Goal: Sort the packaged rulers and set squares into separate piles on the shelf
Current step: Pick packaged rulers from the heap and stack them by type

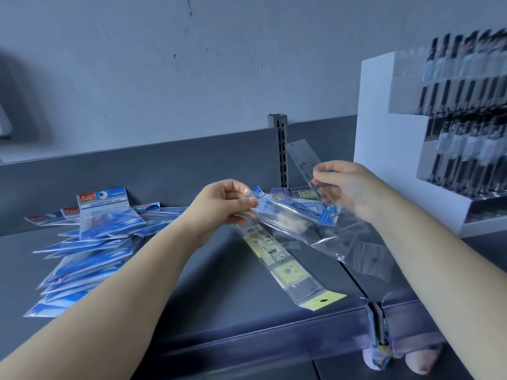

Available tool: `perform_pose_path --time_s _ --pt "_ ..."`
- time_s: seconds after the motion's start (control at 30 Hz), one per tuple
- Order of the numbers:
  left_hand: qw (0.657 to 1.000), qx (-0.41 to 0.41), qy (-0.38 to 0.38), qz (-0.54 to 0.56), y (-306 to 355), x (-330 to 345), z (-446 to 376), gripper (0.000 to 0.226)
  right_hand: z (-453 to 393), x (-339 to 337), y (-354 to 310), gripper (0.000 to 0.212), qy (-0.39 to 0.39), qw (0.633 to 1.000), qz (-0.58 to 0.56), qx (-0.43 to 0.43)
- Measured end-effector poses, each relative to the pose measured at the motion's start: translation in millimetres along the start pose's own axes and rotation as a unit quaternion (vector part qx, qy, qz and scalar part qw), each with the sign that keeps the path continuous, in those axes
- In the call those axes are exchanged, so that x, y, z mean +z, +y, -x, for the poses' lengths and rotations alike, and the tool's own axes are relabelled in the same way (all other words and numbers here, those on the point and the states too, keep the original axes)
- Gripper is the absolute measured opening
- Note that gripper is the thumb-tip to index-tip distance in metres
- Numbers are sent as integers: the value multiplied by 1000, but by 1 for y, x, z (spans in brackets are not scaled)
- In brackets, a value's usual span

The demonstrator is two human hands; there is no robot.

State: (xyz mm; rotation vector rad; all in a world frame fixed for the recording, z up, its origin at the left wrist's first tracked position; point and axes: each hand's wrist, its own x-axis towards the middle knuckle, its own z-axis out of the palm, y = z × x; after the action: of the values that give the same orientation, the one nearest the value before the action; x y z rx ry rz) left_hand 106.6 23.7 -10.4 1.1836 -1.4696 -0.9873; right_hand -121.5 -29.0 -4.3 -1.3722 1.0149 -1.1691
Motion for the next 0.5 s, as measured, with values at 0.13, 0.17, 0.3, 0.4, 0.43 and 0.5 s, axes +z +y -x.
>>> perform_pose_path --time_s 0.13,0.17,0.3,0.4,0.43,0.5 --pt "995 4 42 87 11 -5 7 8 6 6 -6 15 -9 999 -47 10" --pt "993 6 60 105 14 -6 9 7 8 9 -8 19 -5 998 -64 16" --pt "978 8 138 155 20 -12 15 9 17 20 -16 28 -18 994 -104 21" --pt "966 17 178 184 27 -16 18 9 25 30 -25 30 -28 995 -94 10" --pt "965 22 185 186 30 -18 19 9 27 34 -29 31 -35 995 -91 6" --pt "964 32 191 182 36 -22 23 9 33 45 -38 33 -49 995 -90 -2"
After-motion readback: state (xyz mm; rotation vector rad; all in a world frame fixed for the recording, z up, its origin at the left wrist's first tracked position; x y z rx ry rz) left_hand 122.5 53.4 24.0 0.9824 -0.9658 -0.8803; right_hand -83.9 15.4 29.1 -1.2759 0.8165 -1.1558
